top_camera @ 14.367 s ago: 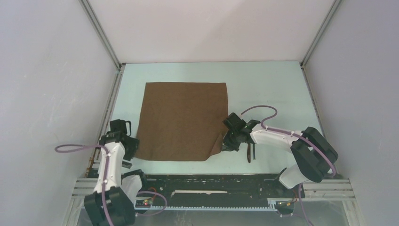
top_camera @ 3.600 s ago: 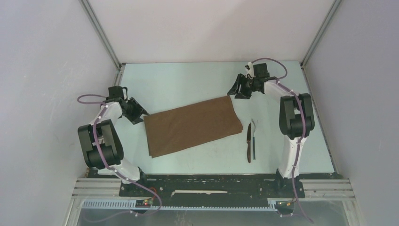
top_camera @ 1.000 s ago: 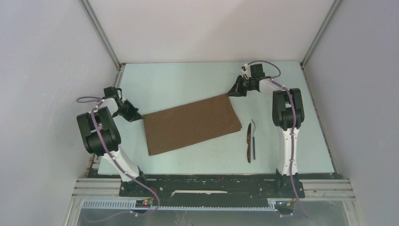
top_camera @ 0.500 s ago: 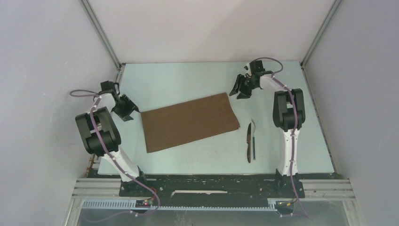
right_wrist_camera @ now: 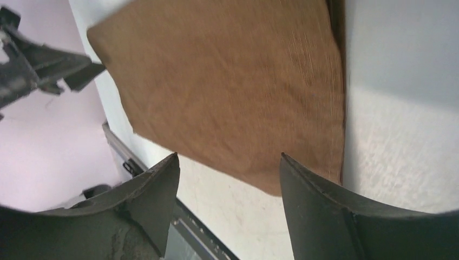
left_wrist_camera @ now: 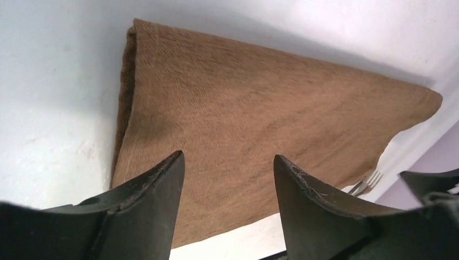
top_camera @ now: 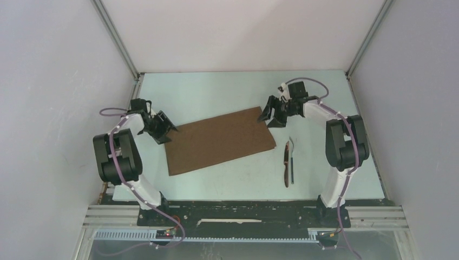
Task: Fold the napkin into a case and place the utensils inside
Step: Smooth out the crumpled napkin at the center of the board.
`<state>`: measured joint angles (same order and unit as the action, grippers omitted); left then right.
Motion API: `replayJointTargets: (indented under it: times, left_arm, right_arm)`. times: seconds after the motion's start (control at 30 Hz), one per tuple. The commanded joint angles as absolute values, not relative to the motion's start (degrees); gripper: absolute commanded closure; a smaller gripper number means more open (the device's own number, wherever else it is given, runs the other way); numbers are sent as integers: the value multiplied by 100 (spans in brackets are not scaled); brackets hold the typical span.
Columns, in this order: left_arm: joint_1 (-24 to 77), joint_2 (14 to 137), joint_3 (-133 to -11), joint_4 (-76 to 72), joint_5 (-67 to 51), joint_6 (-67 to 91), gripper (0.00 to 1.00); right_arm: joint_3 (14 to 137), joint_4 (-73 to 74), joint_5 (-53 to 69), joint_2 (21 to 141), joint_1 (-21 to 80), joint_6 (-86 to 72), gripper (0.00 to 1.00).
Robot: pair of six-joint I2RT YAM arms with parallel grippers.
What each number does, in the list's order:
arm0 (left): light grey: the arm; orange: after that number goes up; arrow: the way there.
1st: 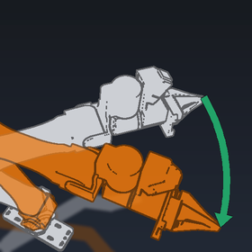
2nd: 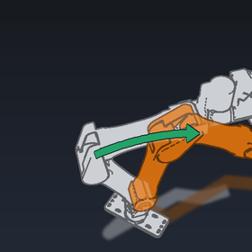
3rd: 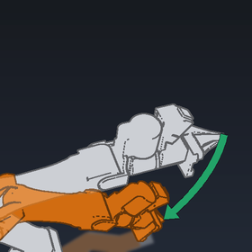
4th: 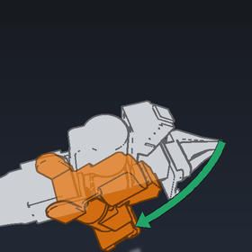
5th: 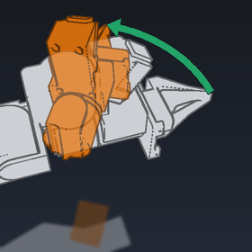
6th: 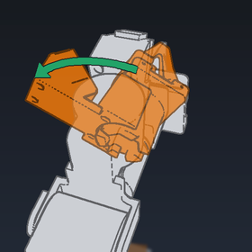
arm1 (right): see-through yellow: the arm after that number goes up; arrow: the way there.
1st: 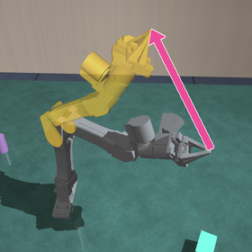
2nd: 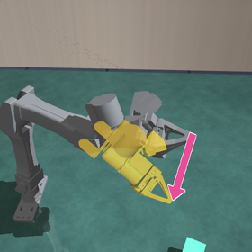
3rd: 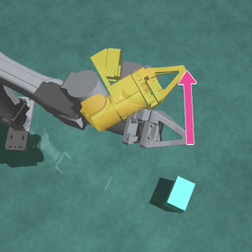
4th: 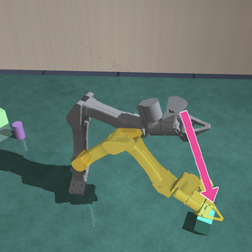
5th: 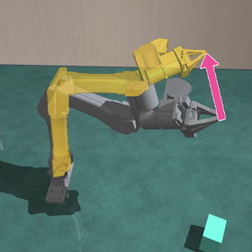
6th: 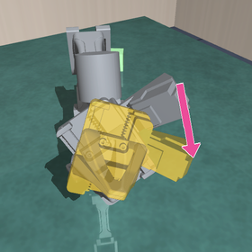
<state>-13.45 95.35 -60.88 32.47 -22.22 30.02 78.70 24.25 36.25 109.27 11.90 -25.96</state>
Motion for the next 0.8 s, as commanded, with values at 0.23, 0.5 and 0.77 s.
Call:
replayJointTargets:
  times: [0.23, 0.5, 0.77]
  left_arm:
    - [-1631, 10308, -6498, 3196, -2152, 3019, 31]
    - [-1481, 9519, -6611, 3033, -2483, 2962, 22]
    - [-1488, 10255, -6400, 1206, -3437, 4404, 16]
  right_arm:
    - [5561, 862, 4286, 10219, 1153, -3004, 23]
    - [6264, 1183, 3611, 9673, 1700, -2833, 8]
    - [7555, -2307, 4671, 11844, 2047, -5431, 0]
